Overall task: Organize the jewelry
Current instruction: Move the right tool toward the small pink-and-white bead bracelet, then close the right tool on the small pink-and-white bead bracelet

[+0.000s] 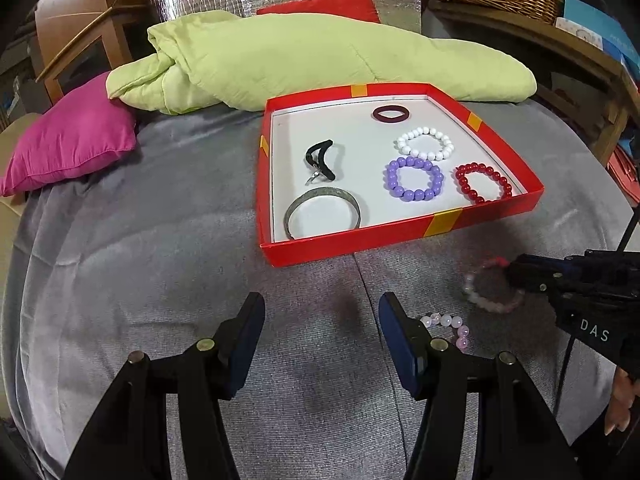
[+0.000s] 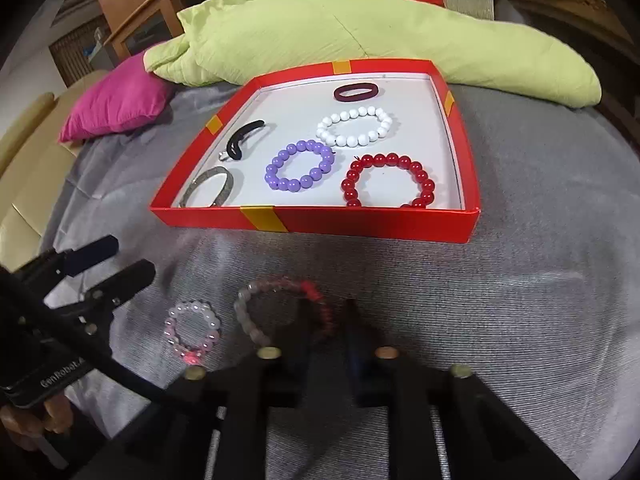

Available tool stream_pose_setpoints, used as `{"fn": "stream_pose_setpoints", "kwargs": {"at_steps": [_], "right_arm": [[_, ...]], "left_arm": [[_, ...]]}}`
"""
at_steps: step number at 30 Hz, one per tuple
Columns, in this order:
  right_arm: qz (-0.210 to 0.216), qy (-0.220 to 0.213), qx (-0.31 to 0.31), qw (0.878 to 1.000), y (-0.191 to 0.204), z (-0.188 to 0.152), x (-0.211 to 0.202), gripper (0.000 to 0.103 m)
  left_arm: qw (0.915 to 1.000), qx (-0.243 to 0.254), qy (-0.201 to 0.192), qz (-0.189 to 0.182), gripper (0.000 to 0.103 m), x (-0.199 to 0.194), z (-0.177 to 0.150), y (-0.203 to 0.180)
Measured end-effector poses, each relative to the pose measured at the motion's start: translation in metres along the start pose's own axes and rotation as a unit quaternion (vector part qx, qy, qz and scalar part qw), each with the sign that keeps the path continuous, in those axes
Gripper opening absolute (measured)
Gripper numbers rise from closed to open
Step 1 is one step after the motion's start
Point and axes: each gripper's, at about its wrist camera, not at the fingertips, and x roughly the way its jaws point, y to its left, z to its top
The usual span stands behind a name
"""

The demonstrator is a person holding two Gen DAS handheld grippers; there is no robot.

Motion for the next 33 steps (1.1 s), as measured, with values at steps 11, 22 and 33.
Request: {"fn": "stream_pose_setpoints", "kwargs": {"at_steps": [11, 22, 33], "right_arm": [[-0.023, -0.017, 0.025, 0.999, -0.021, 0.001, -0.014, 0.009], [-0.006, 0.007, 0.06, 0.998, -0.04, -0.001, -0.012, 0.009], [0.045, 0.018, 0.1, 0.994, -0.053, -0.002, -0.019, 0.027]], "left_arm": [[1.0, 0.007, -0.002, 0.006, 0.06, 0.0, -0.001, 0.0], [0.9998, -0.001, 0.016, -0.011, 0.06, 0.006, -0.002, 0.001], [0.9965, -0.004, 0.035, -0.076, 0.062, 0.007, -0.005, -0.007]]}}
